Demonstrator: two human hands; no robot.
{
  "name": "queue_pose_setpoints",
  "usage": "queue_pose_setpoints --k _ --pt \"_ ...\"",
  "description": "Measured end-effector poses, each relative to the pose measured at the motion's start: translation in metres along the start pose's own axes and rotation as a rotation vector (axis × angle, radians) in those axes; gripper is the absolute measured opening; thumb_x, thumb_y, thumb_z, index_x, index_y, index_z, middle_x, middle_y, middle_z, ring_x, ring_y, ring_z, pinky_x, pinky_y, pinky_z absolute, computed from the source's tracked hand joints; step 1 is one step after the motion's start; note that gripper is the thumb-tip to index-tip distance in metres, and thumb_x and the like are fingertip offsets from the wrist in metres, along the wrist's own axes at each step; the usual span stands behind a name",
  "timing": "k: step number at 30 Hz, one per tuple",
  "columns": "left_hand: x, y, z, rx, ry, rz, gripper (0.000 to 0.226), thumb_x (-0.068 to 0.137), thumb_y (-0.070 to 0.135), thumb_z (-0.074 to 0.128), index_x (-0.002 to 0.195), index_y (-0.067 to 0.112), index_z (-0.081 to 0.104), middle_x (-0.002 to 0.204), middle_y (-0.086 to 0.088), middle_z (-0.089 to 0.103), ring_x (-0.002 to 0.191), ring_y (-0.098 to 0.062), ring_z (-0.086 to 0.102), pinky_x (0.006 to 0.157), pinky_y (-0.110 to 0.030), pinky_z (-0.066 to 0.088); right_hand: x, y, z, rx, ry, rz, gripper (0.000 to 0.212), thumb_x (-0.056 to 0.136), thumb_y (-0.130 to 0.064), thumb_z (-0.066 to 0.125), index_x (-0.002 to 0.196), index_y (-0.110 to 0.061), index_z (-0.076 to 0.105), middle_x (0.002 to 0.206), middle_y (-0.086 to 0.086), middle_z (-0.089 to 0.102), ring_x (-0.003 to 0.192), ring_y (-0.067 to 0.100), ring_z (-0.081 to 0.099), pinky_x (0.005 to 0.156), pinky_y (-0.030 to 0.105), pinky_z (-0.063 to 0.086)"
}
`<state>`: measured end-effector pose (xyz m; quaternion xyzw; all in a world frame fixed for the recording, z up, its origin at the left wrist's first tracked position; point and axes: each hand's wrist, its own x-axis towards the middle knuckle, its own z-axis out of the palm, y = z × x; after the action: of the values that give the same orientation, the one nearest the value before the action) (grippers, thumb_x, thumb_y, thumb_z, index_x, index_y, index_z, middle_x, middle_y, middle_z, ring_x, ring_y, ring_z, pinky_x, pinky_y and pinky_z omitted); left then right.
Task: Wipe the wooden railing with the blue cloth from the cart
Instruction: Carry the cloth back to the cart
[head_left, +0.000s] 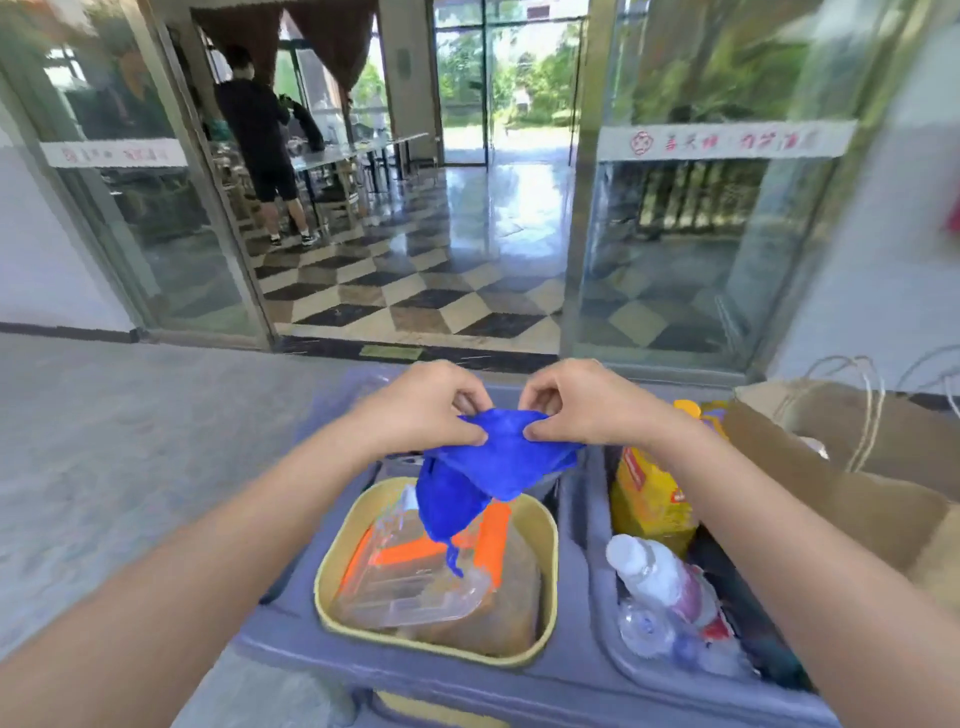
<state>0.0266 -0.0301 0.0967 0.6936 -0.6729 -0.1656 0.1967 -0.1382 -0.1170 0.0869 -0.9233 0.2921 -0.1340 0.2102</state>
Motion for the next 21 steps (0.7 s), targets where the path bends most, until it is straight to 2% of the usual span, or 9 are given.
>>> queue_pose_setpoints --k 5,9,13,19,21 --pt "0.023 0.005 0.007 -0.037 -0.141 0.21 0.015 0.071 0.01 0.068 0.084 0.016 0.071 0.088 0.001 0.074 0.082 -0.009 0.066 0.076 -0.021 0.052 -0.032 0.0 -0.004 -0.021 0.081 0.252 0.008 0.07 -0.015 0.066 0.077 -0.019 0.067 0.067 -0.009 0.061 0.068 0.009 0.057 0.056 0.01 0.042" --pt "0.029 0.016 0.026 -0.047 -0.246 0.367 0.015 0.071 0.01 0.068 0.085 0.016 0.07 0.085 0.003 0.071 0.081 -0.009 0.065 0.075 -0.02 0.051 -0.068 -0.006 0.002 -0.048 0.155 0.406 0.009 0.07 -0.013 0.066 0.077 -0.017 0.067 0.072 0.0 0.067 0.072 0.016 0.062 0.064 0.026 0.05" --pt "0.024 0.027 0.058 0.024 -0.346 0.526 0.016 0.072 0.011 0.067 0.088 0.013 0.069 0.084 0.003 0.068 0.077 -0.007 0.06 0.067 -0.014 0.045 -0.107 -0.008 0.022 -0.074 0.147 0.528 0.008 0.069 -0.011 0.065 0.076 -0.015 0.066 0.072 0.001 0.065 0.069 0.014 0.058 0.057 0.013 0.042" --pt "0.015 0.029 0.111 0.039 -0.43 0.611 0.018 0.072 0.01 0.066 0.09 0.011 0.069 0.093 -0.003 0.072 0.083 -0.012 0.062 0.07 -0.017 0.044 -0.144 0.005 0.058 -0.074 0.142 0.677 0.011 0.069 -0.013 0.064 0.08 -0.012 0.066 0.071 -0.002 0.06 0.067 0.015 0.054 0.057 0.022 0.042" --pt "0.014 0.024 0.126 0.07 -0.461 0.63 0.02 0.072 0.011 0.065 0.092 0.012 0.069 0.094 -0.004 0.072 0.084 -0.014 0.062 0.073 -0.024 0.049 -0.151 0.009 0.074 -0.051 0.129 0.714 0.011 0.069 -0.013 0.063 0.079 -0.014 0.066 0.071 -0.001 0.06 0.068 0.015 0.053 0.059 0.024 0.042"
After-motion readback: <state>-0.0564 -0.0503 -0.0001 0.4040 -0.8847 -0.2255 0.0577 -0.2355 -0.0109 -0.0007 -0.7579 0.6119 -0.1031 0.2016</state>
